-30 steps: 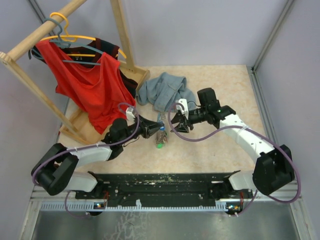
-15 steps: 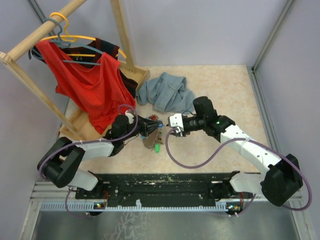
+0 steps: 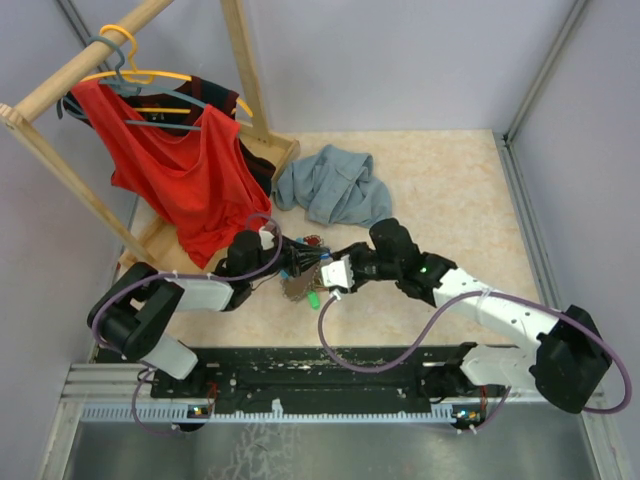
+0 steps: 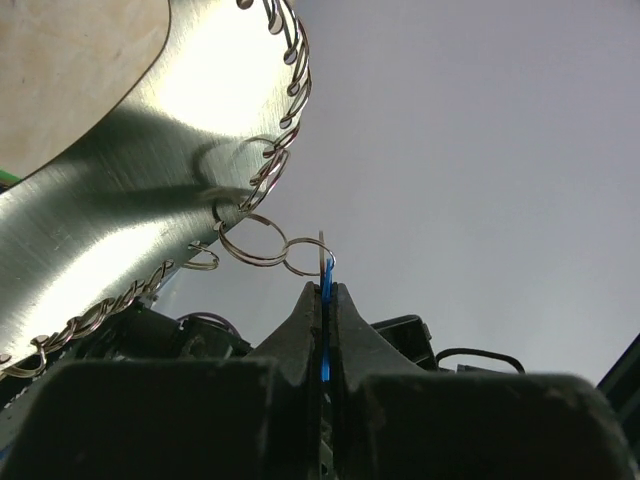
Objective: Remove the keys from the keyring
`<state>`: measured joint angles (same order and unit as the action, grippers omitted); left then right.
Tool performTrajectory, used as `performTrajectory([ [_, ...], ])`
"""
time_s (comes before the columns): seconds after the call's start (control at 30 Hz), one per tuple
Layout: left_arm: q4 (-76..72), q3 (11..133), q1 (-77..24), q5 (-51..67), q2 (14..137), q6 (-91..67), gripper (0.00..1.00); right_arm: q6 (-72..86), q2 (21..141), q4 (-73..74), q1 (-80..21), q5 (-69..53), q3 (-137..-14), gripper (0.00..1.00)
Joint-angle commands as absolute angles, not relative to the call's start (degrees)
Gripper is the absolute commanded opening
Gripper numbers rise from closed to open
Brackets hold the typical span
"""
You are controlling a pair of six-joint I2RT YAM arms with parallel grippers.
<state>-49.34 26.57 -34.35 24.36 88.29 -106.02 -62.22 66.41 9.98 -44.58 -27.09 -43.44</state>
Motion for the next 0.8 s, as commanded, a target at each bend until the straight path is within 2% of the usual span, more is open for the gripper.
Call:
performTrajectory([
  [0.0,-54.23,27.79,-34.10,25.93,87.65,-107.13,0.00,-63.32,65.39,2.88,-45.26,-20.95,-43.44,0.39],
  [0.2,-54.81,27.70,-34.10,26.56,87.94,-107.04,0.00,-62.86,65.78,1.44,-45.99,-20.14,-42.85,0.38],
  [0.43,-55.37,27.29,-34.10,26.61,87.37,-107.05,0.00,-64.27,67.17,0.17,-48.48,-17.57,-41.98,0.30],
  [0.77,-58.50,26.45,-34.10,26.51,87.36,-107.86,0.00,-67.16,67.82,-2.06,-49.97,-13.46,-40.23,0.13],
])
